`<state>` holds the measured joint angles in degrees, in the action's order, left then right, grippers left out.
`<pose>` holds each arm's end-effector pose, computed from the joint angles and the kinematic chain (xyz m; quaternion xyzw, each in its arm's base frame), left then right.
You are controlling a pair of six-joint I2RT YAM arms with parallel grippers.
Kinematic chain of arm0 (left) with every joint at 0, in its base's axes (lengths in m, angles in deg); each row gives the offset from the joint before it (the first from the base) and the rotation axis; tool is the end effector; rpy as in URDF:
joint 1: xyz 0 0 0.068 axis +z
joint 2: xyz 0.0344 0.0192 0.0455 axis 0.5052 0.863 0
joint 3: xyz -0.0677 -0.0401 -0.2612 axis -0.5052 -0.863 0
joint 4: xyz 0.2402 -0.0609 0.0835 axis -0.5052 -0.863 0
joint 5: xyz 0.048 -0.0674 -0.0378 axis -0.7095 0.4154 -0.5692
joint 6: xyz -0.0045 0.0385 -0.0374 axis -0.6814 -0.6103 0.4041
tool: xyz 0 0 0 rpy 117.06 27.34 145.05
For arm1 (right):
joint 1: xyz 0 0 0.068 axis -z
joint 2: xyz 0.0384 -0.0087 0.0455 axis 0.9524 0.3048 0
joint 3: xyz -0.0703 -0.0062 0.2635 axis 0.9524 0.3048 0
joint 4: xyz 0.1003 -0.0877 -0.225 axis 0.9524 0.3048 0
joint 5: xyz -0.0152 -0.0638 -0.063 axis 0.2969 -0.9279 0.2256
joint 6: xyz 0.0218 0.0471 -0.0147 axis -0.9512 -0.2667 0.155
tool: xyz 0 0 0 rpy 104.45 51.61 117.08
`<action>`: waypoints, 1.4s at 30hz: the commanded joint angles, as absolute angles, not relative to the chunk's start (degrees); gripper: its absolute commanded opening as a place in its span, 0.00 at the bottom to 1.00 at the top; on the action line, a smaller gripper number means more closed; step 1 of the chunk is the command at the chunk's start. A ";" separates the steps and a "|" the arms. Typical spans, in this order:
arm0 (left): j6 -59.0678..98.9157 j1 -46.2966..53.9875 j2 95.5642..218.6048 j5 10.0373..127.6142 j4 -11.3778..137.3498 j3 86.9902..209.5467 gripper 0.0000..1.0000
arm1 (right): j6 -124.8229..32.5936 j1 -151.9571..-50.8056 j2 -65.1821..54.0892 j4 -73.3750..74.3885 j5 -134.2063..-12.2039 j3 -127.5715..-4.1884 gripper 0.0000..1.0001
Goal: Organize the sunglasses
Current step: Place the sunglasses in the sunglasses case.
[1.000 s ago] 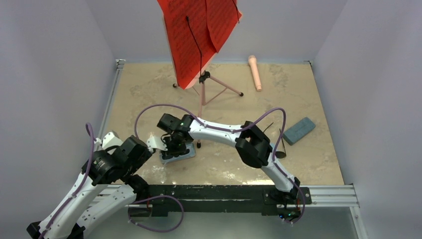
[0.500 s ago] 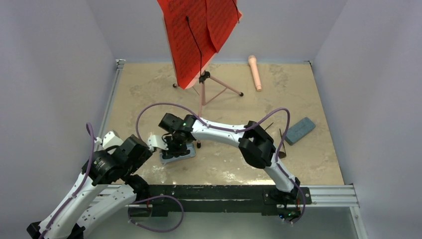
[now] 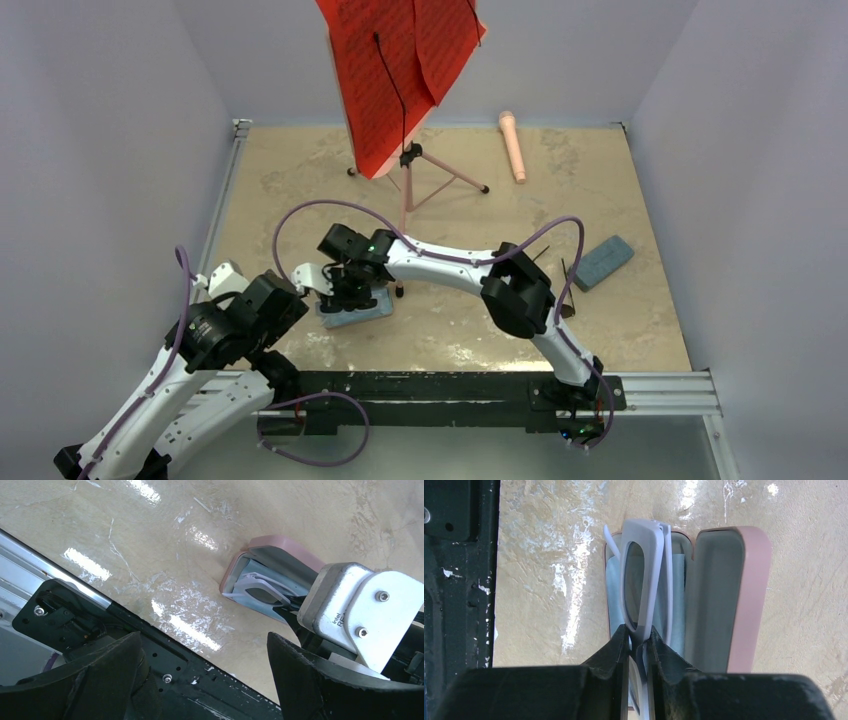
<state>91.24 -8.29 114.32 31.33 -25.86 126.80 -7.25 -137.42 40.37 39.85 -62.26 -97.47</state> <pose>0.0502 -0.0178 0.2910 -0.4015 0.8633 -0.0350 0.3038 0.1931 0.4440 0.2048 -0.7425 0.5982 0.2229 0.2027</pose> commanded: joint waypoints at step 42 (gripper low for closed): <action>89.13 -8.29 115.43 32.67 -20.82 124.73 1.00 | -7.39 -137.62 34.07 36.06 -65.14 -92.71 0.48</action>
